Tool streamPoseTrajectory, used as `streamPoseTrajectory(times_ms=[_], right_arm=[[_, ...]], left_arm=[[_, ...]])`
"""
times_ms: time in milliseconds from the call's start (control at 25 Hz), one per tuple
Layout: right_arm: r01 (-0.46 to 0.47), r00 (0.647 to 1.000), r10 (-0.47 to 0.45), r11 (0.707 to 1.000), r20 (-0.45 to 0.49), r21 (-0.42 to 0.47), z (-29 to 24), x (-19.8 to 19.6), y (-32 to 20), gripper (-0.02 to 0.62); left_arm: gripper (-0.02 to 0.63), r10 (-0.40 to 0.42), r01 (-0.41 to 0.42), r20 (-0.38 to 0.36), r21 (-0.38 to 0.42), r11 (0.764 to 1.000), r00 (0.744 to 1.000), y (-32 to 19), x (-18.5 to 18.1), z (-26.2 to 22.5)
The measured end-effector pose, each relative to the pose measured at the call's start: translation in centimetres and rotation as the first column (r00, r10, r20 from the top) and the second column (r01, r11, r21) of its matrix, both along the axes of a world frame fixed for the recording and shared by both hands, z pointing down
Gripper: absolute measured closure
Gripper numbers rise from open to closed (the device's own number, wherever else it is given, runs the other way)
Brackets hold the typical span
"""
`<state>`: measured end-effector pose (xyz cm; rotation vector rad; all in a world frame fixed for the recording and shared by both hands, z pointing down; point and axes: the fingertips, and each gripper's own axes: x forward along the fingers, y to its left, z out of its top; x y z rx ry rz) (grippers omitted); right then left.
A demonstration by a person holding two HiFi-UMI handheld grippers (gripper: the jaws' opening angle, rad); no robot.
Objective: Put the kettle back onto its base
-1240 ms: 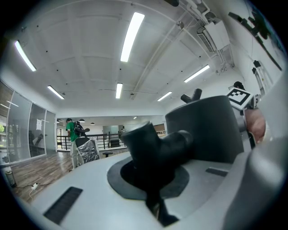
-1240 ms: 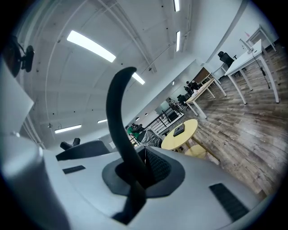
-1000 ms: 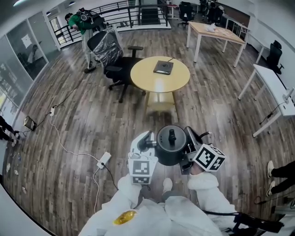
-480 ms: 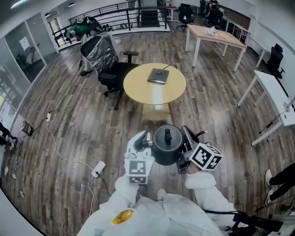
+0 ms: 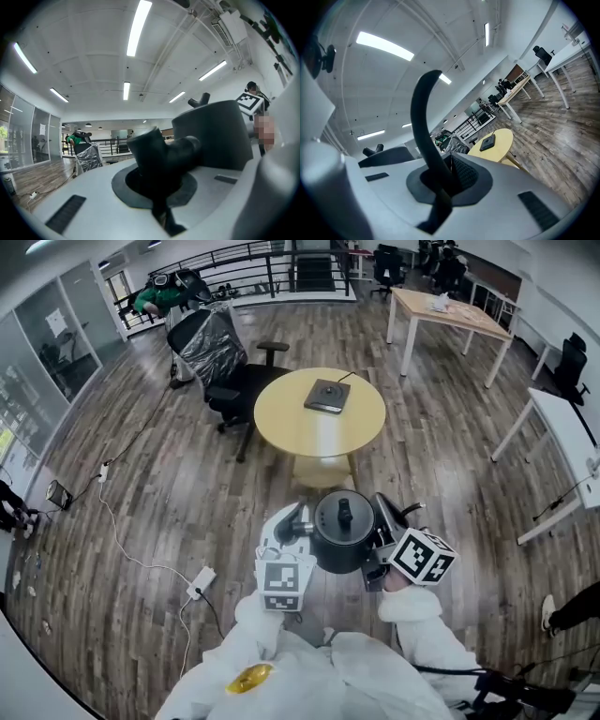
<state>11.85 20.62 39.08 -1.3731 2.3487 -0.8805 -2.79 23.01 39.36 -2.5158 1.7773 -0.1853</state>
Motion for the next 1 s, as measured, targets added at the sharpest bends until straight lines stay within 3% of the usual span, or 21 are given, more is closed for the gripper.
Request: streamPoseTrajectory(times_ms=[600,1000], right_arm=[[0.006,1.000,-0.006,1.000,-0.003,-0.012,1.0,0.0,-3.9,0.584],[-0.007,1.000,0.007,1.000,-0.007,-0.009,0.9,-0.7,-9.8,0.584]], left_arm=[[0.607,-0.006,0.006,-0.001,-0.014,1.000,1.000,-3.8,0.1,1.1],[0.607,0.006,-0.006,-0.007,-0.009,1.000,1.000,-9.9,-0.7,1.0]])
